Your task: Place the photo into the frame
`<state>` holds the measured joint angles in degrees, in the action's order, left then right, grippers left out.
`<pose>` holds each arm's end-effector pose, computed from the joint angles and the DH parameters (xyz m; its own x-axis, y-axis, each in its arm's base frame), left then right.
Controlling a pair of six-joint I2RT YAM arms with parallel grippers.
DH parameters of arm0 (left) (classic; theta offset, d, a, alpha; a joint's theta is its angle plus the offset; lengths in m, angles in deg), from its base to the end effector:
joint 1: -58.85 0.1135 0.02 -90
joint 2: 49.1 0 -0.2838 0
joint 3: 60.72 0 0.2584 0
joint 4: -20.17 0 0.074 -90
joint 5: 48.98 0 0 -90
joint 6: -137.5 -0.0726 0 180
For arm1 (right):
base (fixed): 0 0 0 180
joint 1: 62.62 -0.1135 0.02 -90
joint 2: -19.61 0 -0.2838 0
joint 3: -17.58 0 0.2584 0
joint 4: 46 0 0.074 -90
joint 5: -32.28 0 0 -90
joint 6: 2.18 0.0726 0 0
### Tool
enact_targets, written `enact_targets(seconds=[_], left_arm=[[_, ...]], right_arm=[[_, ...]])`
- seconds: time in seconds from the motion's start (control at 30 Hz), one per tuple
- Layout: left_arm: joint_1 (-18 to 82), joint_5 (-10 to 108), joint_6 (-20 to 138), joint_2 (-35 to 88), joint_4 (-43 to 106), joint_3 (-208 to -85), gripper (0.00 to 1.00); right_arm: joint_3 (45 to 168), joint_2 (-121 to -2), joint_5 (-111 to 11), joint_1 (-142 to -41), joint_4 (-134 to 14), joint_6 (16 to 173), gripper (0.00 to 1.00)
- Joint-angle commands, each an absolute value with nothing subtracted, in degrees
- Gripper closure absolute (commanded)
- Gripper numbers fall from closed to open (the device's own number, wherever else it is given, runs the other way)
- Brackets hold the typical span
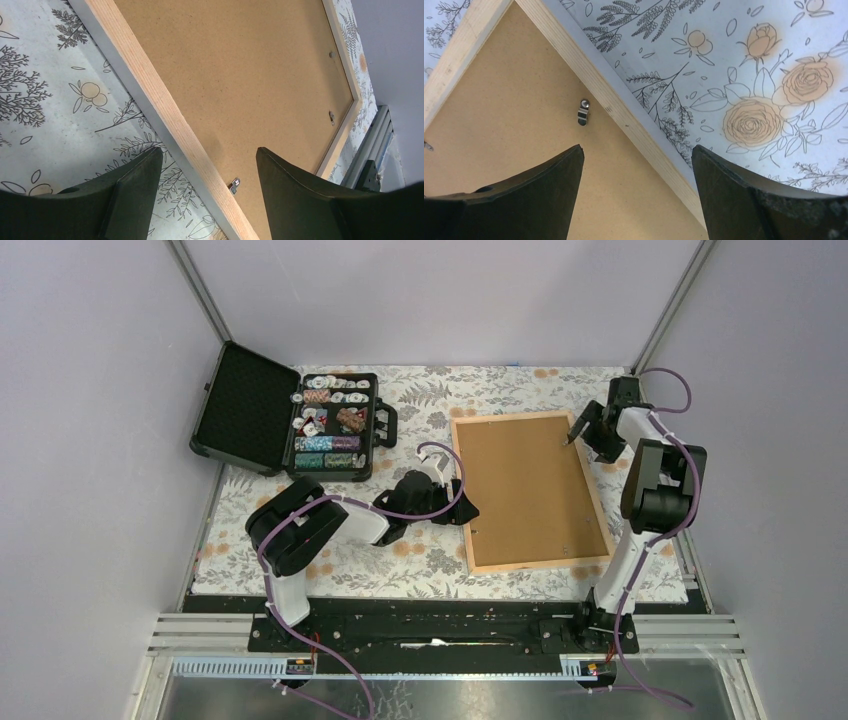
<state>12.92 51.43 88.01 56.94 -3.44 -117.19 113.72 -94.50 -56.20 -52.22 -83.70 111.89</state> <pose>0.2665 -0.2942 0.1259 -0.7639 -0.1294 -0.6322 0.4254 0.6357 -0.6442 0.4571 -0.0819 0.1718 -0.6740 0.5382 -0.5060 0.4826 0.8394 0.2500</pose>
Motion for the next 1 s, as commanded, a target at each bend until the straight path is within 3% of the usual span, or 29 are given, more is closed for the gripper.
enact_targets(seconds=[0.0, 0.3, 0.77, 0.97], left_arm=[[12.7, 52.5, 87.9, 57.9, -2.6, -118.0, 0.26], [12.7, 52.7, 88.0, 58.3, -2.7, -118.0, 0.26], [12.7, 52.6, 88.5, 59.0, -2.6, -118.4, 0.27], [12.2, 46.4, 88.2, 59.3, 3.7, -120.5, 0.39]], right_arm=[[118.6, -96.7, -54.6, -52.5, -86.5, 106.4, 0.14], [122.4, -102.0, -52.2, -53.2, -86.8, 105.3, 0.14], [125.6, -104.6, -61.1, -56.2, -89.9, 104.7, 0.19], [126.3, -105.4, -64.6, -57.5, -91.5, 104.2, 0.22]])
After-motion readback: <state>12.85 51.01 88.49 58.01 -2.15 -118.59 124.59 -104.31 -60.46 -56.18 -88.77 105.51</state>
